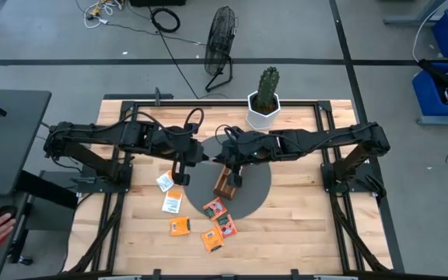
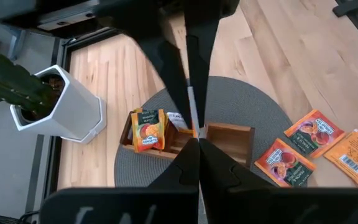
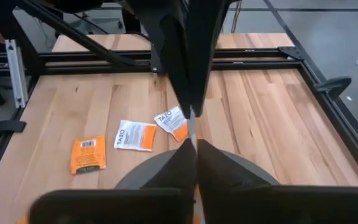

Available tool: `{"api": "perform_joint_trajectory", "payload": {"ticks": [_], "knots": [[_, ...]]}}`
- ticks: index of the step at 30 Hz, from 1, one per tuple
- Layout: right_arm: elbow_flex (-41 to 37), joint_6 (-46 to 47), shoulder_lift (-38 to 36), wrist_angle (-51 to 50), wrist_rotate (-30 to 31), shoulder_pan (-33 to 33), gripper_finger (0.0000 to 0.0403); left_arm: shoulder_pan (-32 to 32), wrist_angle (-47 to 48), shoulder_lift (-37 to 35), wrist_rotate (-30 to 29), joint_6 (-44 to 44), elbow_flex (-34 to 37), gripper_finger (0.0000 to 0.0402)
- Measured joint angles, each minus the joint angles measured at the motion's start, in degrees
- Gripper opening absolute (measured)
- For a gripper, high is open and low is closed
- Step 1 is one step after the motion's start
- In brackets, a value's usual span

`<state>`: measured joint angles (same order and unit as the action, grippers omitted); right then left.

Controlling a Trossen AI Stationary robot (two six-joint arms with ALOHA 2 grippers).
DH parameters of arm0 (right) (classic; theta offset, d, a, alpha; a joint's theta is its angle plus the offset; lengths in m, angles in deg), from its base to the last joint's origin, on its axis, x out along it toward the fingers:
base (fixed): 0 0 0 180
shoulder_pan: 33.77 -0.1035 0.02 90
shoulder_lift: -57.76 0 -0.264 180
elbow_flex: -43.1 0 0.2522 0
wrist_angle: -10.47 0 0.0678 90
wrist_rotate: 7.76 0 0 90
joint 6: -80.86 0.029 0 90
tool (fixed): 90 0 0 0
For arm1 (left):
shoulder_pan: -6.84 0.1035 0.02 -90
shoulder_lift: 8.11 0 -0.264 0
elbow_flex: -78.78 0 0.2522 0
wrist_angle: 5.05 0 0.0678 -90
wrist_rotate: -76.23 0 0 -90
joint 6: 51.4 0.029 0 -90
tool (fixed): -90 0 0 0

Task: Pick & Place Tea
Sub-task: Put the white tea bag into the middle section of the wooden organizer

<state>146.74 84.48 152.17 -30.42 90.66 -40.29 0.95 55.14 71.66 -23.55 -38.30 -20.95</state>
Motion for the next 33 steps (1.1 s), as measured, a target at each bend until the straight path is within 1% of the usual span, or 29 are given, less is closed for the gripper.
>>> {"api": "perform_joint_trajectory", "payload": {"ticks": [6, 10, 15, 19, 23, 25, 27, 29, 33], "knots": [[0.0, 0.4, -0.4, -0.1, 0.4, 0.0, 0.0004, 1.4, -0.9, 0.0, 0.1, -0.4, 0.0, 0.0003], [-0.1, 2.4, -2.3, -1.1, 1.2, 0.0, 0.0002, 2.3, -4.1, 0.0, 0.1, -2.1, 0.0, 0.0012], [-0.1, 4.9, -4.9, -2.9, 4.0, 0.0, 0.0001, 2.7, -7.9, -0.6, -0.5, -3.4, 0.0, 0.0045], [-0.1, 6.7, -7.6, -3.9, 4.7, 0.0, 0.0001, 3.4, -9.2, -1.0, -0.9, -3.5, 0.0, 0.0080], [-0.1, 8.0, -11.2, -3.8, 6.9, -0.2, 0.0001, 4.4, -11.8, -2.2, -0.9, -3.9, 0.1, 0.0116], [-0.1, 8.1, -12.9, -3.7, 8.3, -0.2, 0.0001, 5.0, -14.9, -2.5, -1.0, -4.7, 0.0, 0.0131], [-0.1, 8.1, -14.4, -3.7, 9.7, -0.2, 0.0000, 5.5, -15.2, -3.2, -0.9, -5.1, 0.1, 0.0143], [-0.1, 8.0, -15.9, -3.6, 11.1, -0.2, 0.0000, 6.2, -18.0, -3.5, -0.9, -5.5, 0.0, 0.0152], [-0.1, 7.8, -17.9, -1.8, 12.8, -0.2, 0.0000, 7.2, -20.0, -4.1, -0.9, -7.4, 0.0, 0.0162]]}}
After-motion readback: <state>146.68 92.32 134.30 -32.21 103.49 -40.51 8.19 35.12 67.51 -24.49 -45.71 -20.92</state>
